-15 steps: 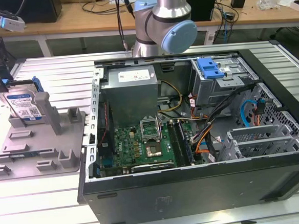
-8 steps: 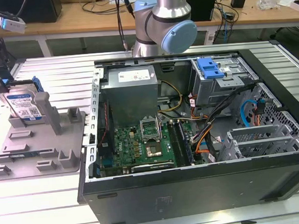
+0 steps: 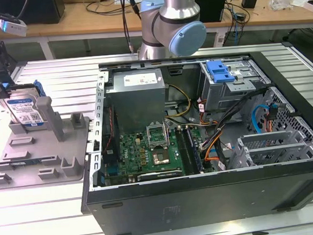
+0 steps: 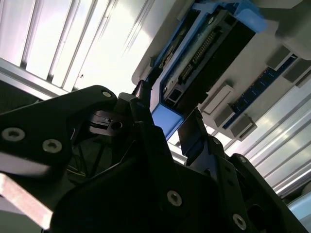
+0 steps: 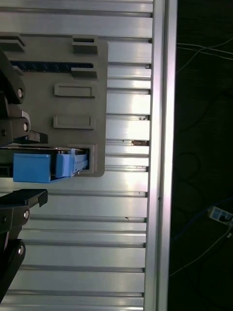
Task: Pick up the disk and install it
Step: 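Pick up the disk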
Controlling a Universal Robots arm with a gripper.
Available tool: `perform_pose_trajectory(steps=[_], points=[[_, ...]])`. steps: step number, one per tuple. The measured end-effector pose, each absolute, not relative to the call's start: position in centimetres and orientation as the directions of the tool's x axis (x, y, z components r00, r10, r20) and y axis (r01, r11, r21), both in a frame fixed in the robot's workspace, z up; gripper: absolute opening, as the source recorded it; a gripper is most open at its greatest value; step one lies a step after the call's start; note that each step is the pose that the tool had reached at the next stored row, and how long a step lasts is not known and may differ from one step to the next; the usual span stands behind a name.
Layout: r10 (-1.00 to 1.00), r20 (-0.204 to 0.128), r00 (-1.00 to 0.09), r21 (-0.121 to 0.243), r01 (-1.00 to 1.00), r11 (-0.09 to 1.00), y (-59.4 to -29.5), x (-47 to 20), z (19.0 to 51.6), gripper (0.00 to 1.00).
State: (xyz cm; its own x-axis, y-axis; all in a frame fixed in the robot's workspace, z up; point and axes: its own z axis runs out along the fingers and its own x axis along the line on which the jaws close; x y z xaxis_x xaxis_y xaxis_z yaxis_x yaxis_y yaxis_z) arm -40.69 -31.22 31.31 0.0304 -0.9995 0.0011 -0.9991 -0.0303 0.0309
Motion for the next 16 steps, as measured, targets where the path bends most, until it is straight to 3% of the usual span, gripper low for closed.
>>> perform_pose_trajectory(steps=[10, 12, 13, 16], points=[[-1.000, 0.001, 0.030, 0.031, -0.999, -0.030, -31.25, -40.93, 30.98, 0.50], [-1.000, 0.001, 0.030, 0.031, -0.999, -0.030, -31.25, -40.98, 30.94, 0.48], [-1.000, 0.001, 0.030, 0.031, -0.999, -0.030, -31.25, -40.98, 30.93, 0.41], [-1.000, 0.001, 0.030, 0.031, -0.999, -0.030, -31.25, -40.98, 30.86, 0.41]])
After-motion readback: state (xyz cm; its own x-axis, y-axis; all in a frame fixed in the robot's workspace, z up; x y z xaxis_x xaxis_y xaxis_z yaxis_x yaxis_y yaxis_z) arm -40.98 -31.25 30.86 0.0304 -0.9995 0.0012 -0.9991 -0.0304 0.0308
